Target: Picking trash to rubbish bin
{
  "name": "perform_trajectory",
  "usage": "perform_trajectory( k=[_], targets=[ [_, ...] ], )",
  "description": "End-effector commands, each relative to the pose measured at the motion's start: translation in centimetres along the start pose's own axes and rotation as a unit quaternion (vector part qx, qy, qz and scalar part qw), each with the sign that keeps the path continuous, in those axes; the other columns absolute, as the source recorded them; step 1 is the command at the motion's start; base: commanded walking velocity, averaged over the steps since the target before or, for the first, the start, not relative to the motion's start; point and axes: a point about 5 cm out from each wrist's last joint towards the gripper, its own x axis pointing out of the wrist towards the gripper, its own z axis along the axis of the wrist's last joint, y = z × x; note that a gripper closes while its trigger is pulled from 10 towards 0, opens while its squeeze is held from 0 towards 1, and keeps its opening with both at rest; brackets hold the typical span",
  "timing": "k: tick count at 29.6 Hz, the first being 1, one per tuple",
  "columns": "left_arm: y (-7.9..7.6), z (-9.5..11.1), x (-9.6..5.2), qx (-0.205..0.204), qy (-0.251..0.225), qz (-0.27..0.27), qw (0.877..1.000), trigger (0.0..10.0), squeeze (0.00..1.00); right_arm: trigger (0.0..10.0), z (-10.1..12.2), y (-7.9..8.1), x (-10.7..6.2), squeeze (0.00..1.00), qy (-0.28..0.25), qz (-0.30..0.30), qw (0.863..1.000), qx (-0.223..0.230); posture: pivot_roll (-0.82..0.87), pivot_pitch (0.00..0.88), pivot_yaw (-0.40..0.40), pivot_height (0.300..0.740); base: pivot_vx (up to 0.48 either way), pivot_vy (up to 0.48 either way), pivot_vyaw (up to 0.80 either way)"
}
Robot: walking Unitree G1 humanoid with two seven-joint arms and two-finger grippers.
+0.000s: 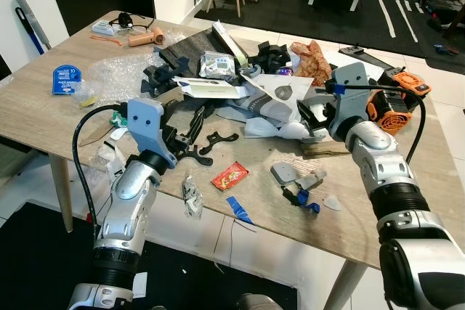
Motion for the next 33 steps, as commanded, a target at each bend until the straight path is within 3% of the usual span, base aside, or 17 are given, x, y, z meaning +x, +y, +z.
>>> perform_trajectory(
  k=[1,7,14,15,17,19,22,26,33],
  targets=[
    [-0.1,0.2,-0.2,0.014,-0.004,-0.018,1.0,10.0,0.0,10.0,-0.5,-0.2,-0.5,0.0,0.047,0.04,0.998,0.0,-0.08,0.0,-0.058,0.74,0.0,0.0,0.0],
    [-0.8,0.5,-0.4,0.048,-0.015,-0.058,0.997,10.0,0.0,10.0,-0.3,-1.9,-3.2,0.0,0.097,0.129,0.985,-0.058,-0.09,0.0,-0.052,0.74,0.0,0.0,0.0],
    [-1.0,0.5,-0.4,0.051,-0.017,-0.066,0.996,10.0,0.0,10.0,-0.2,-2.2,-4.9,0.0,0.107,0.181,0.973,-0.091,-0.09,0.0,-0.05,0.74,0.0,0.0,0.0],
    [-1.0,0.5,-0.5,0.051,-0.017,-0.067,0.996,10.0,0.0,10.0,-0.3,-2.1,-5.7,0.0,0.111,0.21,0.965,-0.11,-0.09,0.0,-0.046,0.74,0.0,0.0,0.0],
    [-0.9,0.4,-0.5,0.052,-0.016,-0.067,0.996,10.0,0.0,10.0,-1.0,-1.6,-7.5,0.0,0.124,0.28,0.935,-0.177,-0.09,0.0,-0.046,0.74,0.0,0.0,0.0],
    [-0.9,0.3,-0.5,0.052,-0.015,-0.068,0.996,10.0,0.0,10.0,-1.5,-1.3,-8.4,0.0,0.134,0.314,0.917,-0.205,-0.09,0.0,-0.041,0.74,0.0,0.0,0.0],
    [-0.8,0.3,-0.6,0.052,-0.016,-0.069,0.996,10.0,0.0,10.0,-1.8,-0.9,-8.6,0.0,0.145,0.331,0.907,-0.218,-0.09,0.0,-0.041,0.74,0.0,0.0,0.0],
    [-0.9,0.2,-0.6,0.052,-0.015,-0.07,0.996,10.0,0.0,10.0,-3.1,-0.3,-8.7,0.0,0.178,0.351,0.88,-0.265,-0.09,0.0,-0.04,0.74,0.0,0.0,0.0],
    [-1.0,0.1,-0.7,0.052,-0.015,-0.07,0.996,10.0,0.0,10.0,-2.9,-0.4,-7.8,0.0,0.165,0.325,0.875,-0.318,-0.09,0.0,-0.04,0.74,0.0,0.0,0.0]
  ],
)
